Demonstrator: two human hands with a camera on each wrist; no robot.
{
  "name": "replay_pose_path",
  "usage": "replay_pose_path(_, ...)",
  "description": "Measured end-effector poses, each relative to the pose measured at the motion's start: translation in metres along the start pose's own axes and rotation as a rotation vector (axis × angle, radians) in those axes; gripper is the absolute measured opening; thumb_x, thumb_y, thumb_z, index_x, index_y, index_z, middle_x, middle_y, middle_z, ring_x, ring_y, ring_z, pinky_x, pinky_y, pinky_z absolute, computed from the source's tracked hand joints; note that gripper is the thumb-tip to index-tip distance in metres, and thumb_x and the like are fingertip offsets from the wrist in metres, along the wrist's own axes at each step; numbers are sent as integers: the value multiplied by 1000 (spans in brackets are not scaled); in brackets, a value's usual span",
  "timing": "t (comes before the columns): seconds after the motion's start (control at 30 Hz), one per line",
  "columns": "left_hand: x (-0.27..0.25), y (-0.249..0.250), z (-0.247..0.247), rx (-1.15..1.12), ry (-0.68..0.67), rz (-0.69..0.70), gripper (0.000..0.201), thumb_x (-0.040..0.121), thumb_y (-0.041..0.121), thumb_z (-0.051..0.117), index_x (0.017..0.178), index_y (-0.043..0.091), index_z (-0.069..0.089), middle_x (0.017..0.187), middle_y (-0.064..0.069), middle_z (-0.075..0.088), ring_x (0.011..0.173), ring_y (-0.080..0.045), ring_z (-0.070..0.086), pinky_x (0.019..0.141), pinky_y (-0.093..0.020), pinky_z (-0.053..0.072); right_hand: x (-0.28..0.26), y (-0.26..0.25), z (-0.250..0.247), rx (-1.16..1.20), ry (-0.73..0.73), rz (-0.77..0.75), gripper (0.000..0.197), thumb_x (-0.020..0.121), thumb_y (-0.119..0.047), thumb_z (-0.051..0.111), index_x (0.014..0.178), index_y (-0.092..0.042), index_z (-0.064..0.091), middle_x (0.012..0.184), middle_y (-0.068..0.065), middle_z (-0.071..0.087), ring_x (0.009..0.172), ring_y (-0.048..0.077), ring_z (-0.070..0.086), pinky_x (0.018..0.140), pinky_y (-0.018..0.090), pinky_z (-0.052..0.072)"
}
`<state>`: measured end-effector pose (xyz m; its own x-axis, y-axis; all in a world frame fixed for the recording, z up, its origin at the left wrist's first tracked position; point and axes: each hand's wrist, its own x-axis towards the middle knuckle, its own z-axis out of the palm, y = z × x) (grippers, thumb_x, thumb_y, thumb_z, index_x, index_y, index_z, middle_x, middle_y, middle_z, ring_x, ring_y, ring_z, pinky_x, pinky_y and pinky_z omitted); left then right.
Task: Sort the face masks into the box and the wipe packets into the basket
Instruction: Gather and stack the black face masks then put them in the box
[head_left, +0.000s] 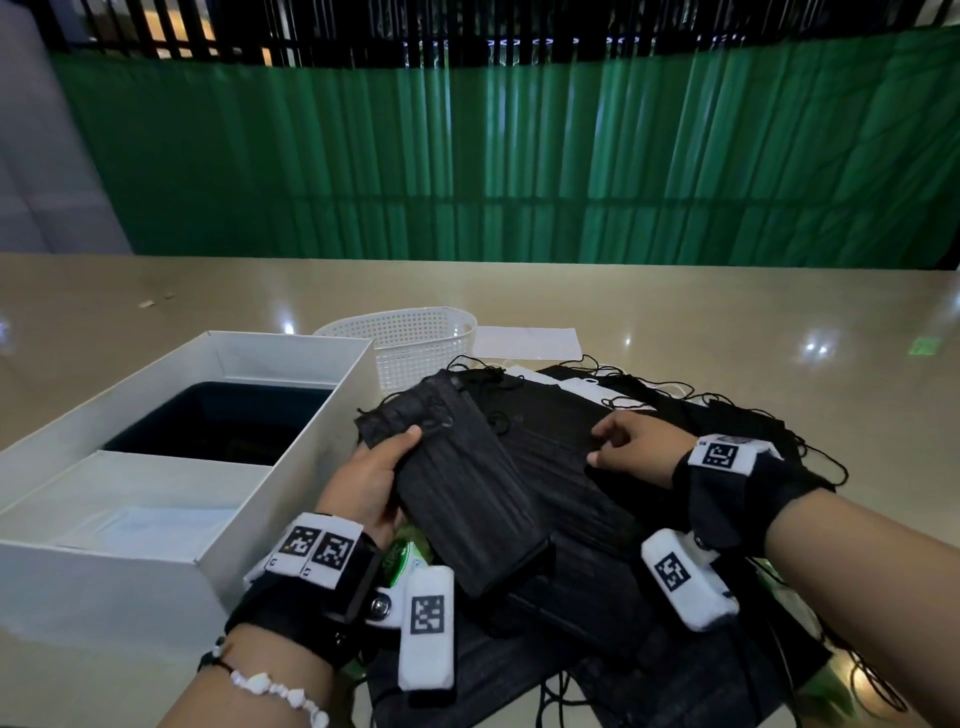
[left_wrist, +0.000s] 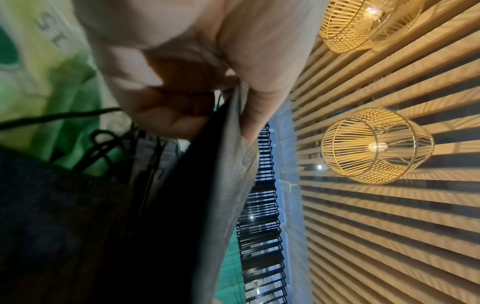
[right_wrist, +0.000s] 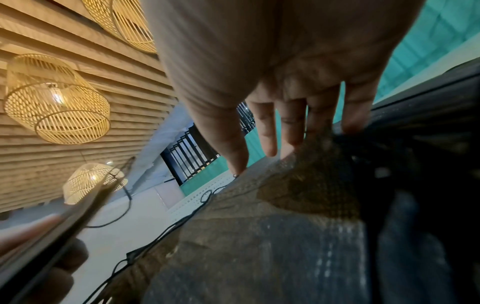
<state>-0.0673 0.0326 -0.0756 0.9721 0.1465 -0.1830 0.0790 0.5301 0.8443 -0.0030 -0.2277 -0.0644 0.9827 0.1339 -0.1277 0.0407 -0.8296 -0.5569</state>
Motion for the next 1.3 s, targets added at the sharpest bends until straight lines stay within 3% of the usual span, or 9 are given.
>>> replay_pose_path(0.1, -4, -13, 3, 95, -43, -39, 14, 91, 6, 55, 102, 7, 62, 81, -12, 72, 68, -22, 71, 65, -38, 59, -4, -1, 3, 21, 3, -41, 33, 80, -30, 70, 108, -22, 53, 93, 0, 61, 85, 15, 58, 83, 27, 46)
replay_pose_path(0.23, -7, -18, 6, 142, -45, -25, 15, 88, 6, 58, 102, 7, 64, 98, -18, 69, 82, -28, 67, 79, -41, 56, -11, -10, -1, -135, 30, -132, 40, 77, -37, 70, 113, -30, 54, 117, -3, 58, 114, 17, 53, 100, 33, 42)
replay_pose_path(0.43, -15, 14, 25, 105, -169, 153, 25, 83, 4, 56, 107, 2, 63, 91, -13, 72, 77, -22, 70, 73, -36, 59, -12, -12, 6, -306, -140, -26, 65, 75, -47, 70, 132, -26, 44, 128, 0, 47, 117, 20, 51, 102, 33, 40)
replay_pose_path(0.57, -14, 45, 26, 112, -119, 285, 17, 89, 1, 52, 99, 7, 65, 81, -7, 73, 72, -19, 71, 61, -29, 58, -11, -9, 8, -206, -145, -34, 56, 77, -41, 72, 123, -24, 46, 107, -2, 50, 103, 17, 54, 94, 27, 43)
replay_pose_path(0.7, -15, 57, 26, 66, -95, 278, 17, 92, 7, 51, 105, 7, 63, 84, -8, 73, 74, -20, 71, 68, -34, 59, -11, -11, 7, -140, -90, -68, 20, 79, -28, 71, 87, -25, 53, 74, -10, 50, 70, 9, 51, 62, 18, 39)
replay_pose_path(0.8, -17, 58, 25, -13, -79, 252, 24, 96, 11, 47, 115, 6, 60, 96, -11, 72, 81, -21, 71, 72, -36, 59, -15, -17, 0, -96, -84, -115, 22, 83, -21, 67, 68, -25, 52, 64, -11, 50, 57, 2, 45, 54, 14, 35)
replay_pose_path(1.07, -27, 96, 23, -187, -33, 368, 40, 93, 23, 51, 130, 6, 54, 122, -16, 63, 107, -27, 65, 89, -42, 53, -28, -28, -30, 181, 21, -110, 16, 85, -13, 60, 75, -22, 53, 68, -2, 55, 62, 14, 50, 63, 28, 42)
replay_pose_path(1.17, -33, 116, 21, -225, -72, 354, 46, 94, 29, 47, 135, 9, 49, 124, -13, 62, 112, -28, 62, 94, -46, 49, -34, -30, -32, 593, -128, -140, 14, 79, -7, 62, 85, -20, 62, 74, 4, 66, 67, 20, 60, 76, 35, 50)
replay_pose_path(1.3, -40, 137, 17, -221, -106, 375, 51, 95, 33, 40, 139, 9, 44, 127, -12, 61, 115, -28, 60, 95, -46, 47, -43, -38, -27, 751, -342, -233, 6, 76, -6, 62, 80, -10, 64, 65, 1, 68, 54, 11, 63, 57, 21, 53)
